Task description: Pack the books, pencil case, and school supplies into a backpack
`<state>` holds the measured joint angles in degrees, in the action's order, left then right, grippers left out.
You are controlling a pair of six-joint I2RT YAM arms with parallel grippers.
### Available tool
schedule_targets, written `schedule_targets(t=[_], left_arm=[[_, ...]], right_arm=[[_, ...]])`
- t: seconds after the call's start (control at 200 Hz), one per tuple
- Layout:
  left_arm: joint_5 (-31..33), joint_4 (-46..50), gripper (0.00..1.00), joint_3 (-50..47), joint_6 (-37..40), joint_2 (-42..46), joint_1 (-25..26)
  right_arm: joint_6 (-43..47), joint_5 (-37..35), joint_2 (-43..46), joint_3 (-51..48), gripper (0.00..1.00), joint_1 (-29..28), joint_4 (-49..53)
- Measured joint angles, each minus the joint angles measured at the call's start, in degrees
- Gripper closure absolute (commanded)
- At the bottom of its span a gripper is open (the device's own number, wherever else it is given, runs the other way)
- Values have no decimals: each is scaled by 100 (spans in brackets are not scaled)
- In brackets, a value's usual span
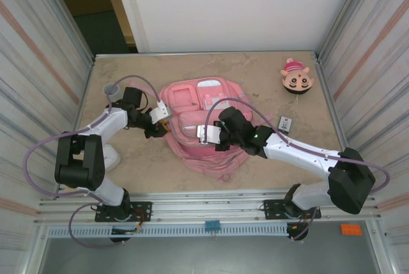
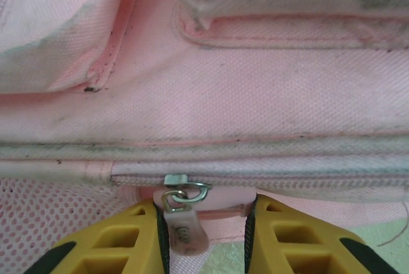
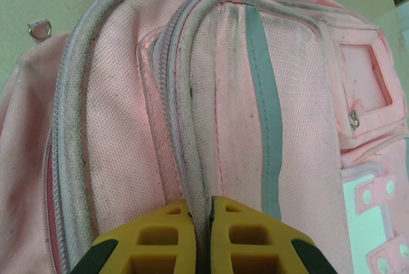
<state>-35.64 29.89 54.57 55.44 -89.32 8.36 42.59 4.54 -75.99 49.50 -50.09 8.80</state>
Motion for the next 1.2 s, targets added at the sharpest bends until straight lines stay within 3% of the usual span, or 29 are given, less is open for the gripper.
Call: schedule_targets(t=[0.08,0.15,0.225,0.341,0.516,0.601,0.742,0.787,0.917,1.203], left_arm=[[33,-28,92,-13,-46,2,0],[20,-74,98,-42,-98,9,-17],[9,-118,99,-72,-164,9,-39],[-9,-142,87,-72,-201,9,-44],[-63,-149,85,-81,-219,9,-61],[-85,-133,78,-81,-212,9,-83],[-125,-140,74,-79,-168,9,-118],[-142,-140,76,-79,-162,9,-129],[-197,-127,99,-79,-76,9,-131],[-170,-122,100,-87,-46,166,-37]], right_arm=[[-11,2,20,0,100,22,-9],[-11,4,26,-2,100,24,-13],[-13,7,28,-4,100,24,-20],[-13,11,31,-13,100,24,-20],[-15,26,39,-15,100,24,-20],[-15,26,39,-15,100,24,-15],[-17,28,44,-17,100,24,17],[-17,26,61,-22,100,24,26],[-17,26,109,-22,100,24,26],[-251,20,114,-35,100,26,-4]])
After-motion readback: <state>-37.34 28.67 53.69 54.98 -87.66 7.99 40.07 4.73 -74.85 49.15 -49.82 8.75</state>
